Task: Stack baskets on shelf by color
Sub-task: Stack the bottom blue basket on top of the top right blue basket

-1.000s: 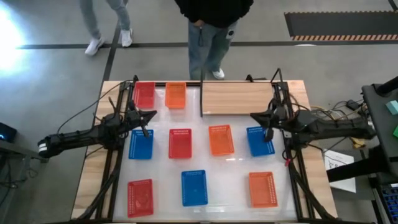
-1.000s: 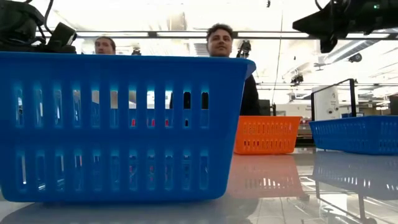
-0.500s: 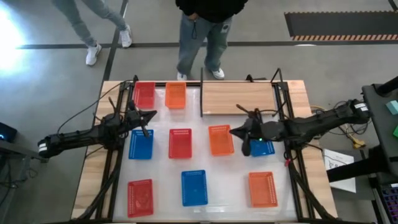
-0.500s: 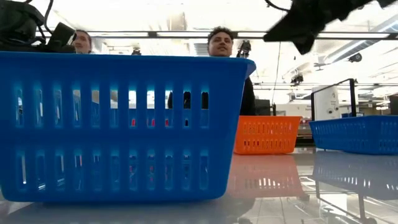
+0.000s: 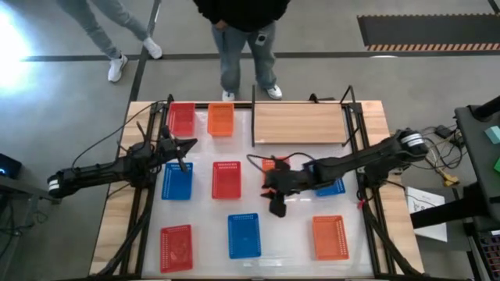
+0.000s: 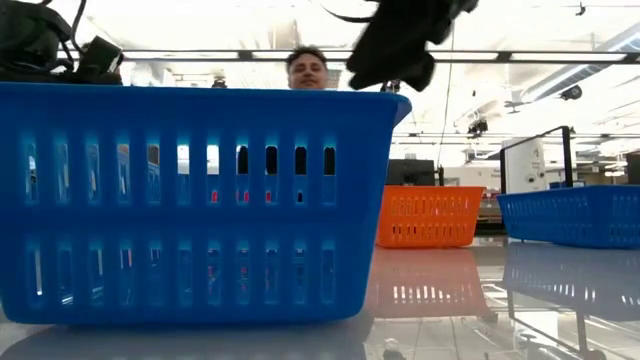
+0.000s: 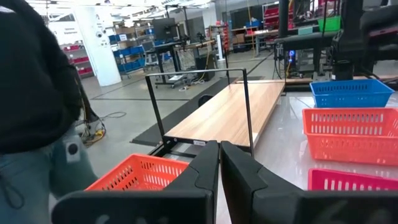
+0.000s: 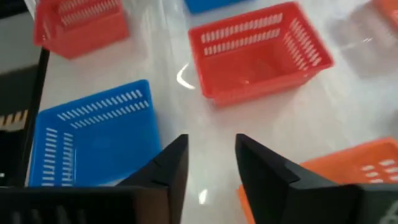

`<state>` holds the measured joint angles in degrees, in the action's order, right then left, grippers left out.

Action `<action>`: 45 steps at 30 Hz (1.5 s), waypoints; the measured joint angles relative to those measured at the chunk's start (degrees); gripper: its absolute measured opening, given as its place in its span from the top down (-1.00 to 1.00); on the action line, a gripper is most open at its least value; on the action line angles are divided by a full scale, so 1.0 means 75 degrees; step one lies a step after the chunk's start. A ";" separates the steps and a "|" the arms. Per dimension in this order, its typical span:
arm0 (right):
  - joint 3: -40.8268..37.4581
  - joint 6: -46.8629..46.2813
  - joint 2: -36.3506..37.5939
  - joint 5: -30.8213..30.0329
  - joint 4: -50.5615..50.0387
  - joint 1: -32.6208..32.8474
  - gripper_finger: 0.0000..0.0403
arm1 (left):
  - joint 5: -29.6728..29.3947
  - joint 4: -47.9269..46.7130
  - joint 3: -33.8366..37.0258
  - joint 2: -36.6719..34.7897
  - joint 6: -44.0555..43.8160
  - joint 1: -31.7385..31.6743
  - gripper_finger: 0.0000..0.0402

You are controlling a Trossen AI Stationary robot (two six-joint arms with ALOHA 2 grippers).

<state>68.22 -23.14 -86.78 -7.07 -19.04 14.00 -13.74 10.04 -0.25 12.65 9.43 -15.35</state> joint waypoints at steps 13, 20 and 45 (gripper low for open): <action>0.2530 0.0144 -0.2681 0.1695 -0.1681 -0.0075 0.09 | -0.0003 0.0002 0.0000 0.0007 0.0000 -0.0001 1.00; 0.3448 0.0614 -0.3600 0.2539 -0.2011 -0.0125 0.17 | -0.0003 0.0003 0.0001 0.0009 0.0000 -0.0001 1.00; 0.4153 0.1815 -0.3580 0.2731 -0.3530 -0.0224 0.95 | -0.0002 0.0002 0.0001 -0.0003 0.0000 0.0000 1.00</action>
<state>99.37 -9.52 -113.63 13.42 -45.51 12.32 -13.75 10.06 -0.24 12.62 9.43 -15.35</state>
